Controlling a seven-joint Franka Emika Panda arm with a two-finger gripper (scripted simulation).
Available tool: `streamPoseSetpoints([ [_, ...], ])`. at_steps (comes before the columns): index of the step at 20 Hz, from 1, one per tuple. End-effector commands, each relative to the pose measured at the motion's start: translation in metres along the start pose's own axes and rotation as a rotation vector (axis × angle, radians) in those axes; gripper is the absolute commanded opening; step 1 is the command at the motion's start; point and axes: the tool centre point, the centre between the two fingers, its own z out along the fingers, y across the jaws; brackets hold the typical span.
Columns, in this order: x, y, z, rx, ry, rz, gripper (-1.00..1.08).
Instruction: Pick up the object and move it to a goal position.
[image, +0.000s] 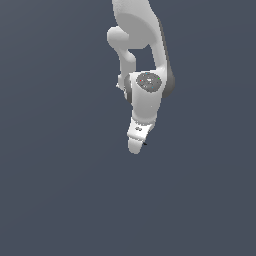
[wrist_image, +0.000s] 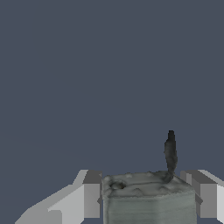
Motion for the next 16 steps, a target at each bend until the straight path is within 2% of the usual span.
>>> streamPoseSetpoints([
  [1, 0.018, -0.015, -0.023, -0.001, 0.000, 0.000, -1.00],
  [10, 0.083, -0.066, -0.100, 0.000, 0.000, -0.001, -1.00],
  [16, 0.114, -0.088, -0.137, 0.000, 0.002, 0.000, -1.00],
])
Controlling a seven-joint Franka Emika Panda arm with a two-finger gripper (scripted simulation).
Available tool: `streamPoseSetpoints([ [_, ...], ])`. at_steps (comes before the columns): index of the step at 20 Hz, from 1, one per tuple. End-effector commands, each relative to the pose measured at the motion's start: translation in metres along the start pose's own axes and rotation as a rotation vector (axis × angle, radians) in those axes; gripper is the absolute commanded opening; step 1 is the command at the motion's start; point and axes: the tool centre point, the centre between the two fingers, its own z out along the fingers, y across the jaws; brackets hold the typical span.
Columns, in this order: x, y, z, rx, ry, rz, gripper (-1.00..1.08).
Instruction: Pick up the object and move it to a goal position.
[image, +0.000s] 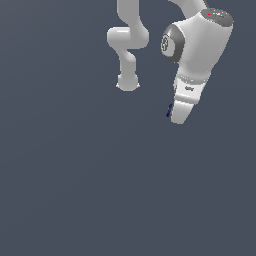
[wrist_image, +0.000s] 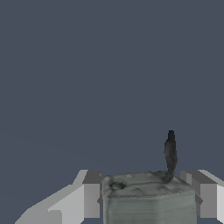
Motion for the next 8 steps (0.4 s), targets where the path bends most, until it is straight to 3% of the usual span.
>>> streamPoseSetpoints([
  [1, 0.010, -0.007, -0.012, 0.001, 0.000, 0.002, -1.00],
  [8, 0.021, -0.014, -0.025, 0.001, 0.001, 0.003, -1.00],
])
